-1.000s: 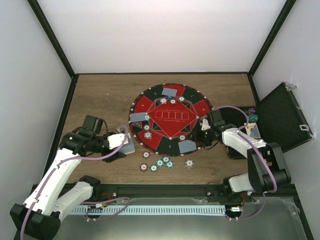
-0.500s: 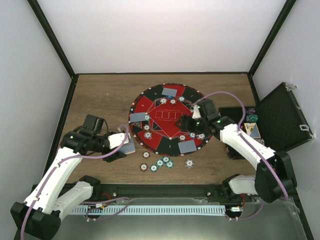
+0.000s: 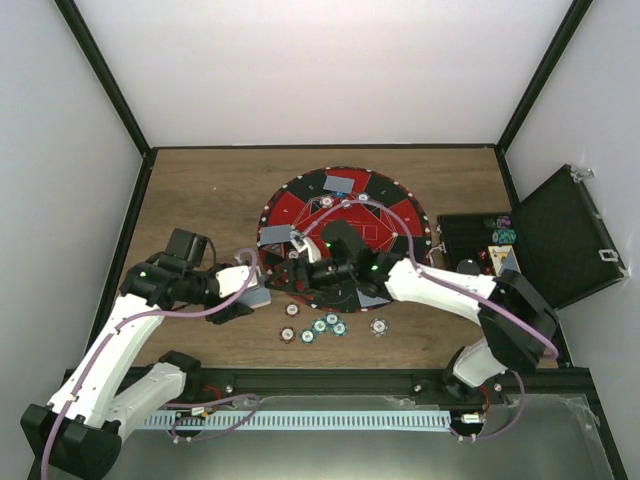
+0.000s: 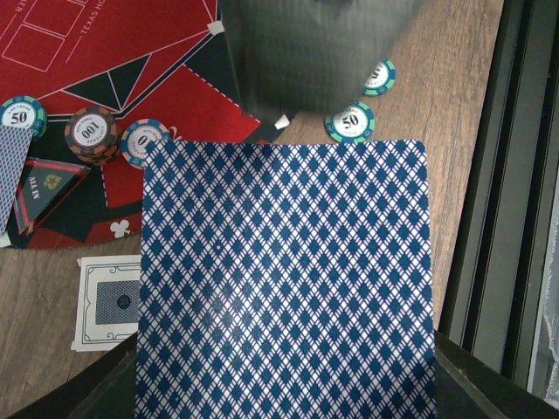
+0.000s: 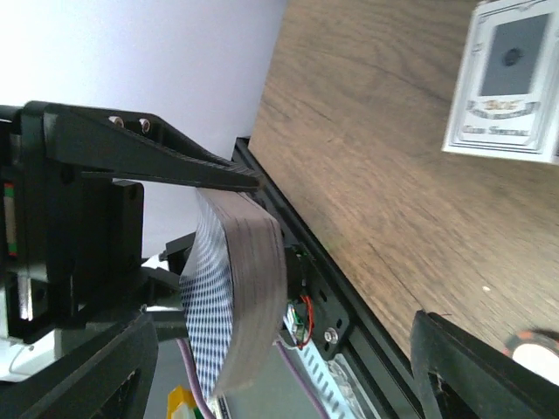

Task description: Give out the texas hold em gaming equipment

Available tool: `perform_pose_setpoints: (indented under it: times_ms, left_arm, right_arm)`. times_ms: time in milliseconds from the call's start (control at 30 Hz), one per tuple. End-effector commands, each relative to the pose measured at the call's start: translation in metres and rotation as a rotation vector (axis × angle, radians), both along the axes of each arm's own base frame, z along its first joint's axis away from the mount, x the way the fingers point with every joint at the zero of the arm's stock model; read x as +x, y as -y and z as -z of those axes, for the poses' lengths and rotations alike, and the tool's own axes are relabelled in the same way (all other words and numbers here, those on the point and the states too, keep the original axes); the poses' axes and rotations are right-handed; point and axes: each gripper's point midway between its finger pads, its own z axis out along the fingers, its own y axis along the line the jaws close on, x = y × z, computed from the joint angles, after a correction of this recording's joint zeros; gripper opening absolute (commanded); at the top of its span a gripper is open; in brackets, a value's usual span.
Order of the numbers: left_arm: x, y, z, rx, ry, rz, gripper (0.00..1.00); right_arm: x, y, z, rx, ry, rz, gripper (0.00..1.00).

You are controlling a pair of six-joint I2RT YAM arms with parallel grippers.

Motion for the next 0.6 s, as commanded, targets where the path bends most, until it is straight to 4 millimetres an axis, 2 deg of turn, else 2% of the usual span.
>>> perform_pose_setpoints:
  times_ms: [0, 300, 433, 567]
  left_arm:
    - [0.003, 0.007, -0.014, -0.044, 0.030, 0.014, 0.09]
    - [0.002, 0.007, -0.015, -0.044, 0.038, 0.015, 0.09]
    - [0.002, 0.006, -0.017, -0.044, 0.045, 0.016, 0.09]
    - [0.002, 0.006, -0.020, -0.045, 0.048, 0.015, 0.09]
  right_arm:
    - [-0.007, -0.036, -0.026, 0.104, 0.006, -0.065, 0.81]
    - [-0.009, -0.075, -0.012, 0.123, -0.038, -0.122, 0.80]
    - [-0.005, -0.082, -0.003, 0.114, -0.055, -0.131, 0.77]
    - [-0.002, -0.077, 0.008, 0.094, -0.062, -0.125, 0.73]
